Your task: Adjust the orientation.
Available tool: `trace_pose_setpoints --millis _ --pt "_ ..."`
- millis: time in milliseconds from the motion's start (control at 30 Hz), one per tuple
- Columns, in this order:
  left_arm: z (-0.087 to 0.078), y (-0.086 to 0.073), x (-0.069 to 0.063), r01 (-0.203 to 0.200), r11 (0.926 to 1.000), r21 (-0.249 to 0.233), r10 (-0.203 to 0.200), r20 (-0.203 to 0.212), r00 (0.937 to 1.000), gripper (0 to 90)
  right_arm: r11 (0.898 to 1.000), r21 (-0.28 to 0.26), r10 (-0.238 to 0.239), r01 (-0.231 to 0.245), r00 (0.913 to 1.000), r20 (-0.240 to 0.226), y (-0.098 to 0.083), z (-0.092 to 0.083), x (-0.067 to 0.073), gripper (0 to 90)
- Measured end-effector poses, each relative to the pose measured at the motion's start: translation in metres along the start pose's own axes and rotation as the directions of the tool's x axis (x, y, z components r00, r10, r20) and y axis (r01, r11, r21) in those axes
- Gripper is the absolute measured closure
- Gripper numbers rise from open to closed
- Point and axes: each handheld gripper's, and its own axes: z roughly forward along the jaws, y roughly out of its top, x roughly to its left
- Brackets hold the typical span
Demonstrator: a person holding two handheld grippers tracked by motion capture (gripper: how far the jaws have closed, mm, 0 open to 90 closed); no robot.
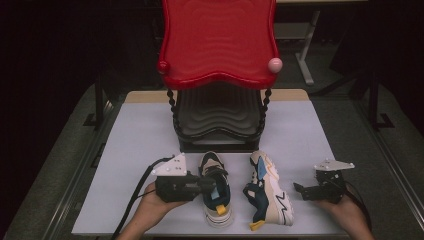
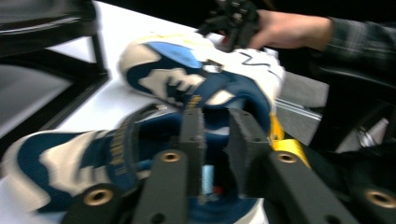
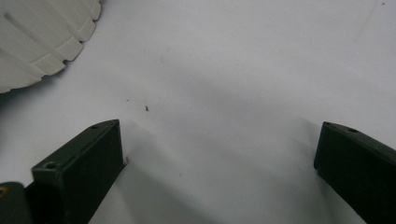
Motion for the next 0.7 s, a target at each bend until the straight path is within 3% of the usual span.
trace_pose_setpoints --millis 67,167,233,300,433,700 --pt "0.003 0.000 -0.002 -0.007 0.9999 0.008 0.007 0.012 0.9999 68.8 1.000 0.000 0.000 0.000 1.0000 0.000 0.000 0.000 0.000 0.7" --pt "0.013 -0.002 -0.008 -0.004 0.9997 0.023 0.002 0.062 0.9980 62.3 1.000 0.000 0.000 0.000 1.0000 0.000 0.000 0.000 0.000 0.7" --pt "0.016 -0.002 -0.009 -0.006 0.9994 0.035 0.004 0.061 0.9981 61.7 1.000 0.000 0.000 0.000 1.0000 0.000 0.000 0.000 0.000 0.7" --pt "0.022 -0.006 -0.010 -0.017 0.9975 0.069 0.011 0.076 0.9971 68.4 1.000 0.000 0.000 0.000 1.0000 0.000 0.000 0.000 0.000 0.7" --pt "0.021 -0.005 -0.010 -0.018 0.9968 0.078 0.012 0.077 0.9970 77.7 1.000 0.000 0.000 0.000 1.0000 0.000 0.000 0.000 0.000 0.7" --pt "0.007 -0.010 -0.009 -0.027 0.9955 0.091 0.019 0.088 0.9960 78.9 1.000 0.000 0.000 0.000 1.0000 0.000 0.000 0.000 0.000 0.7"
